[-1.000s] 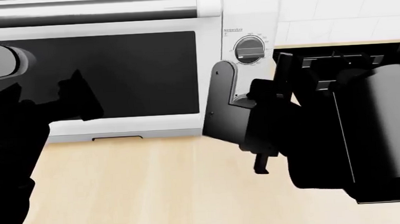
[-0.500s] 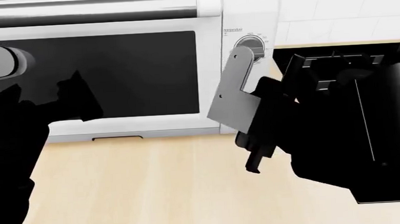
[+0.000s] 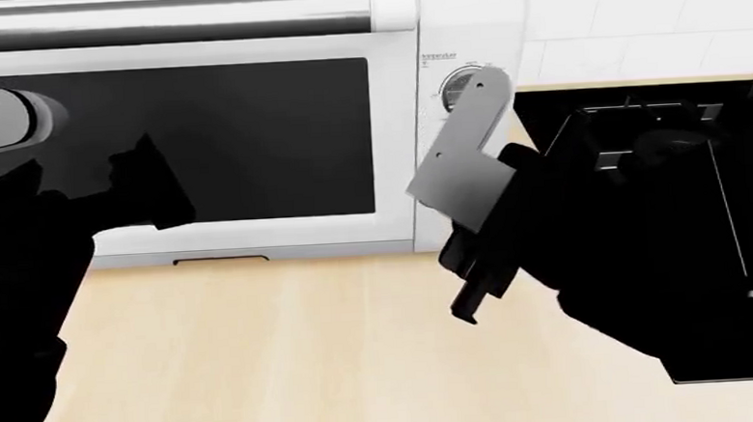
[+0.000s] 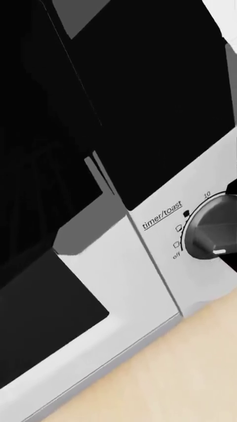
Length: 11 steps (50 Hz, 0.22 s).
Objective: Turn on the toaster oven by setting the timer.
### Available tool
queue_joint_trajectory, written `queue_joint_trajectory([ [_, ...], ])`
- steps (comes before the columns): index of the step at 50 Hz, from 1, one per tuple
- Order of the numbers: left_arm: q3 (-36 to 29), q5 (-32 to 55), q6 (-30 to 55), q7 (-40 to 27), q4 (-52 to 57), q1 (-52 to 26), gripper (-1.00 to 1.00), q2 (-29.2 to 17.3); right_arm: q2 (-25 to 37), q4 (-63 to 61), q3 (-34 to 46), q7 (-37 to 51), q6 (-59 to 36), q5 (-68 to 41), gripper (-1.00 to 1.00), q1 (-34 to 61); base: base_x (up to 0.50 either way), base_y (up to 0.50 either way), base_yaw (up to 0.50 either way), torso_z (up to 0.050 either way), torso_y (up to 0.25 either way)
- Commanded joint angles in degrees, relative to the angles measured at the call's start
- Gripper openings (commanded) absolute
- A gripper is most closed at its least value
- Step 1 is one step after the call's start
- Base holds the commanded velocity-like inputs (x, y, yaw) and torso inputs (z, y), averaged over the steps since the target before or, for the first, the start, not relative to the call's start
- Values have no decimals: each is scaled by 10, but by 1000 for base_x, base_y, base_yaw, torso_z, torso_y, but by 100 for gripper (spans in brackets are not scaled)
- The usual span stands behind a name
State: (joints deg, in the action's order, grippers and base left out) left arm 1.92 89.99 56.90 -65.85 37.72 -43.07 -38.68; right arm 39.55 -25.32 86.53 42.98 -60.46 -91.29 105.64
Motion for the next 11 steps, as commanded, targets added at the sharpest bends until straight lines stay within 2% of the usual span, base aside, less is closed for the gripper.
queue_joint_trajectory([
  [1,-2,1,-2,-1,1,0,100,-1,4,8,-55,15,16,48,-100,7,0,0,0,0,0],
  [11,-3,1,-4,-1,1,1,100,-2,11,9,-62,6,30,53,-100,1,1,2,4,0,0],
])
